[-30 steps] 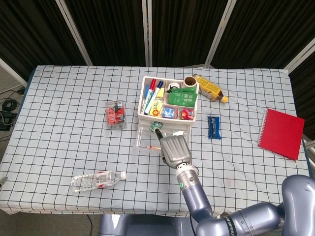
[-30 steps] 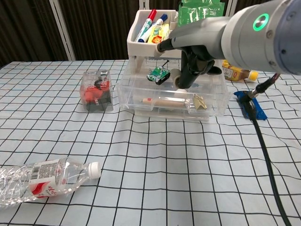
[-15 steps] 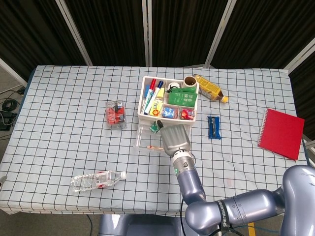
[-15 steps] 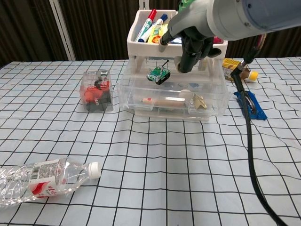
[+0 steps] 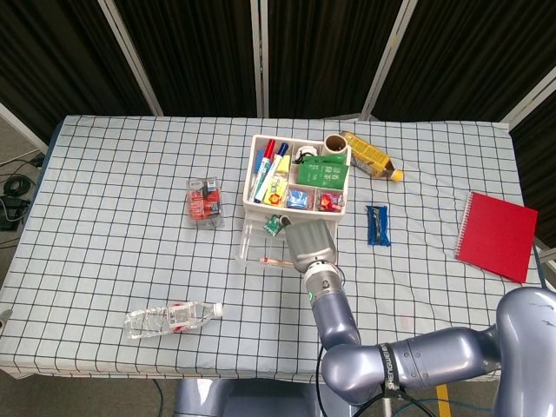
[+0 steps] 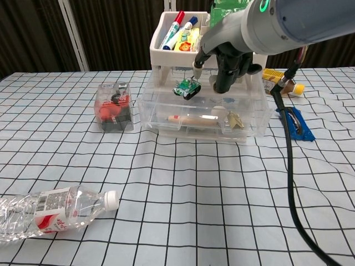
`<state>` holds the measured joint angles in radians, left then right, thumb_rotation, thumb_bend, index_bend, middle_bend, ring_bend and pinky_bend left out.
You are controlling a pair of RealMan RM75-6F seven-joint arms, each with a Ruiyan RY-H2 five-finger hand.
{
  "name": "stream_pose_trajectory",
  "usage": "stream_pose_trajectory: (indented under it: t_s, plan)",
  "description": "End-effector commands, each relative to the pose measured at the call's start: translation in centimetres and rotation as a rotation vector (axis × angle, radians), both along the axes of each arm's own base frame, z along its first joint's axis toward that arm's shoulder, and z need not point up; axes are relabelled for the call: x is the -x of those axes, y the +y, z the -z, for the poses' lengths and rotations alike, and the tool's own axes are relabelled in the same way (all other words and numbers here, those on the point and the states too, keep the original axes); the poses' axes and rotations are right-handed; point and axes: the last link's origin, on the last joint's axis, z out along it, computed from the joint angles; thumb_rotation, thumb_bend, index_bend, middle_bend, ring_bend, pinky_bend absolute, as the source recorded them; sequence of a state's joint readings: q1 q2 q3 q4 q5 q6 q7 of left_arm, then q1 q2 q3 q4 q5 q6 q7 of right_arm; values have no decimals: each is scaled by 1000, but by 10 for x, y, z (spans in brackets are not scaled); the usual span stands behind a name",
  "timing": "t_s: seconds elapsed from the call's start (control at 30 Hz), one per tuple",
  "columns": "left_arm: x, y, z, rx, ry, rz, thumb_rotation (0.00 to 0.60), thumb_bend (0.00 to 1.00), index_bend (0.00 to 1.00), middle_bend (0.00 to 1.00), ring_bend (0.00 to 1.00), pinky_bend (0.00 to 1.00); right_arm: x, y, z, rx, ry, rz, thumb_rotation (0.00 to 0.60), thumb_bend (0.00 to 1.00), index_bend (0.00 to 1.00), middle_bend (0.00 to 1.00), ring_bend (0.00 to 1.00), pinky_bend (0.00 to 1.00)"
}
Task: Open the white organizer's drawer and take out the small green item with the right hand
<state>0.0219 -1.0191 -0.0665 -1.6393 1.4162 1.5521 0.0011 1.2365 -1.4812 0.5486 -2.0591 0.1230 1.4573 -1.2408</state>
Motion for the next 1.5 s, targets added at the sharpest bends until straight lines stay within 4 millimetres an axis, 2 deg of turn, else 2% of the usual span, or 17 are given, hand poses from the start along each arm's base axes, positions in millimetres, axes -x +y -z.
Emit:
stream_pose_trajectory:
  t_s: [0.03, 0.47, 1.07, 1.5]
  plan:
    - [0, 0, 0, 0, 0, -2, 600, 0, 0, 0, 0, 0, 1, -1, 2, -5, 2, 2, 600, 696, 184, 1000, 1000, 868]
    - [1, 1, 2, 6, 3, -5, 600, 0, 0, 0, 0, 0, -4, 6, 4, -39, -25, -45, 600, 696, 184, 1000, 1000, 868]
    - [2, 1, 2, 8, 0, -11, 600, 0, 0, 0, 0, 0, -7, 3, 7, -35, -50, -69, 600, 695, 135, 1000, 1000, 868]
    - [2, 2, 3, 13, 0, -9, 600, 0, 0, 0, 0, 0, 0, -3, 14, -52, -34, -55, 600, 695, 145, 1000, 1000, 868]
